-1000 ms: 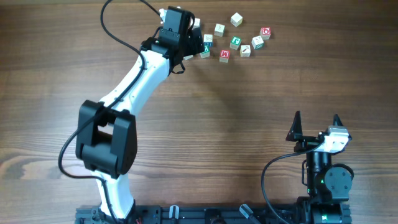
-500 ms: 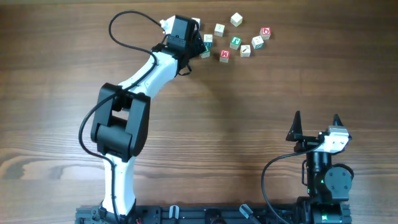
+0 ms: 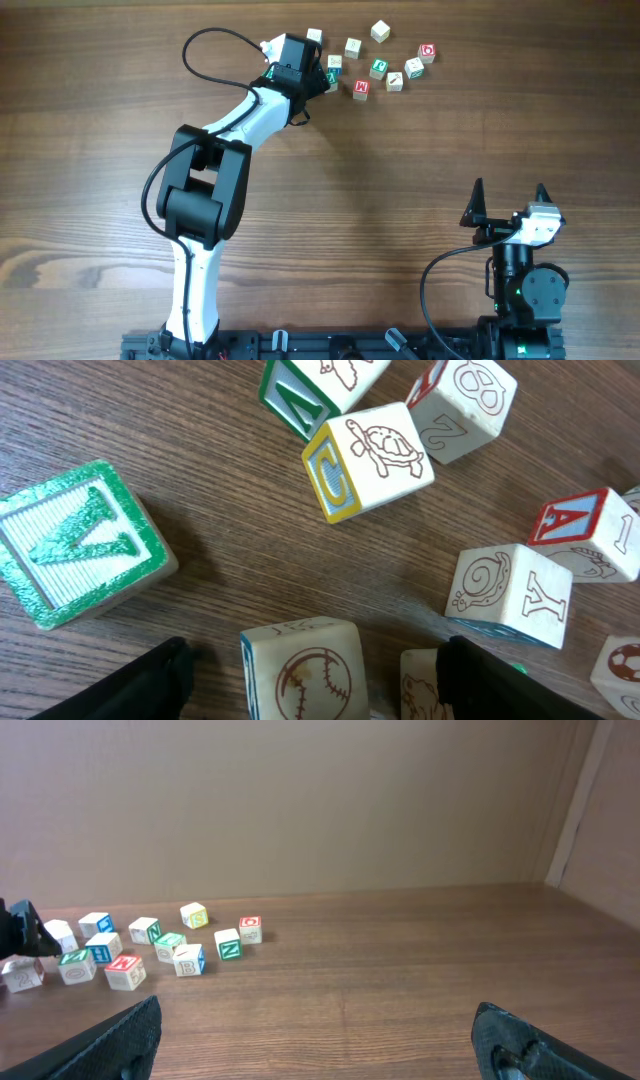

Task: Form a horizontal line
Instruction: 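Grasp the baseball-picture block with the left gripper and lift it out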

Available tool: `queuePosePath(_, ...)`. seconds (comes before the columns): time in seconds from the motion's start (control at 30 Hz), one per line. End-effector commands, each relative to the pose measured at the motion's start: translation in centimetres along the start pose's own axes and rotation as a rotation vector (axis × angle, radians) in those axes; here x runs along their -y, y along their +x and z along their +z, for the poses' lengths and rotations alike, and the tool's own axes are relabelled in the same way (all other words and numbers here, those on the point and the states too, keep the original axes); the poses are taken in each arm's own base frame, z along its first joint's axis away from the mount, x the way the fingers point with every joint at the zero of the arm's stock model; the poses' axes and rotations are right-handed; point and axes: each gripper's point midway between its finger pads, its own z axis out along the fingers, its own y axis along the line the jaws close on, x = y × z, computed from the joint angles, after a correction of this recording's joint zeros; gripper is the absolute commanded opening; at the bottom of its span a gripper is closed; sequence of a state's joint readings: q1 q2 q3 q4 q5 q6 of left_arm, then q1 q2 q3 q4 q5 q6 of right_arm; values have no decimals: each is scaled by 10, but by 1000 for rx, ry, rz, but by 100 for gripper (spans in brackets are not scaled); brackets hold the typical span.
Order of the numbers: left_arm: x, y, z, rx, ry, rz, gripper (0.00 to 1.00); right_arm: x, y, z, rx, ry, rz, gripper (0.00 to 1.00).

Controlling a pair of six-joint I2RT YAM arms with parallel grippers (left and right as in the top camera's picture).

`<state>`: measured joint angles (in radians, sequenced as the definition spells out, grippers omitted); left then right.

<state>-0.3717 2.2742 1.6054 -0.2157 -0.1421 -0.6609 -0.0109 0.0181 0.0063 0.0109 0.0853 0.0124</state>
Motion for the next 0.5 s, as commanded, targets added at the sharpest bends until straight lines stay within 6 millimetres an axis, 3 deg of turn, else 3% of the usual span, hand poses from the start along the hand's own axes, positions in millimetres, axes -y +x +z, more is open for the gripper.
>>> queuePosePath(0.0, -6, 1, 7, 15, -31, -3, 77, -4, -2, -1, 12, -21, -11, 100)
queuePosePath(0.23, -17, 17, 22, -20, -63, 5, 65, -4, -2, -1, 12, -21, -11, 100)
queuePosePath(0.33, -19, 20, 23, -28, -71, 10, 51, -4, -2, -1, 12, -21, -11, 100)
queuePosePath(0.47, -20, 19, 23, -28, -71, 14, 43, -4, -2, -1, 12, -21, -11, 100)
